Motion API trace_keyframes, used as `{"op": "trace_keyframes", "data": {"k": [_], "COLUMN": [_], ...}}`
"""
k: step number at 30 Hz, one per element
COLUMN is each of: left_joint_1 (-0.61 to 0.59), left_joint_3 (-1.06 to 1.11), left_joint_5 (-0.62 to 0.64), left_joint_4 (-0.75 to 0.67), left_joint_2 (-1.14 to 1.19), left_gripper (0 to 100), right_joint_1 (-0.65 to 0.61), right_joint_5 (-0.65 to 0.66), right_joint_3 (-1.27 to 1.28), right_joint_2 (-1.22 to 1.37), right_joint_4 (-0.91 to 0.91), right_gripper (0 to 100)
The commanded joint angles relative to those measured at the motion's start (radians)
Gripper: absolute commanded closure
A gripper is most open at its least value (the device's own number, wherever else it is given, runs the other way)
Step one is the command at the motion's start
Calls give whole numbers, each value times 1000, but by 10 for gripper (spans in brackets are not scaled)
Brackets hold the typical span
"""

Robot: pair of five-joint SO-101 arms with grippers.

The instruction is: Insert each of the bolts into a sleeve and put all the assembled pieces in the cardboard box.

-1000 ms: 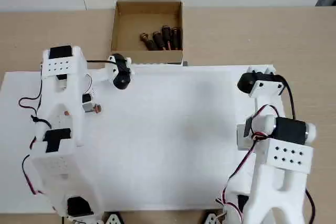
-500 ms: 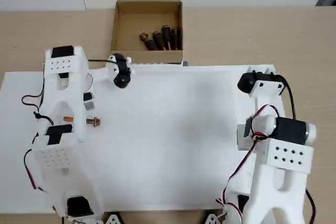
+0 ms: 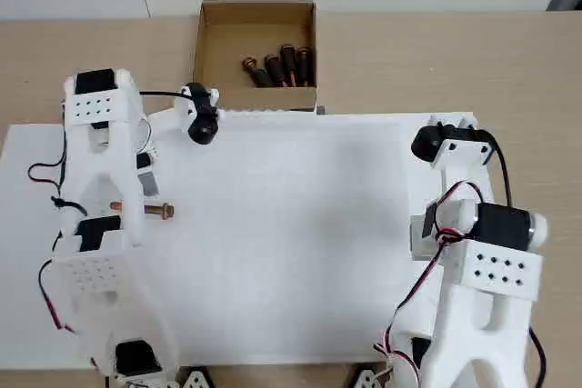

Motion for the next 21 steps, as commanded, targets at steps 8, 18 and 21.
{"op": "trace_keyframes", "data": {"k": [8, 18, 21], "left_joint_1": [15, 18, 17], "left_joint_3": [185, 306, 306], "left_joint_5": [3, -3, -3], "left_joint_4": [32, 17, -21], "left_joint_2": [-288, -298, -250], "left_gripper": [841, 842, 842], "right_joint_1": [4, 4, 4], "right_joint_5": [8, 8, 8], "right_joint_3": [-9, -9, -9], "right_joint_2": [-24, -24, -24], "right_joint_4": [-10, -10, -10], "right_gripper": [995, 995, 995]}}
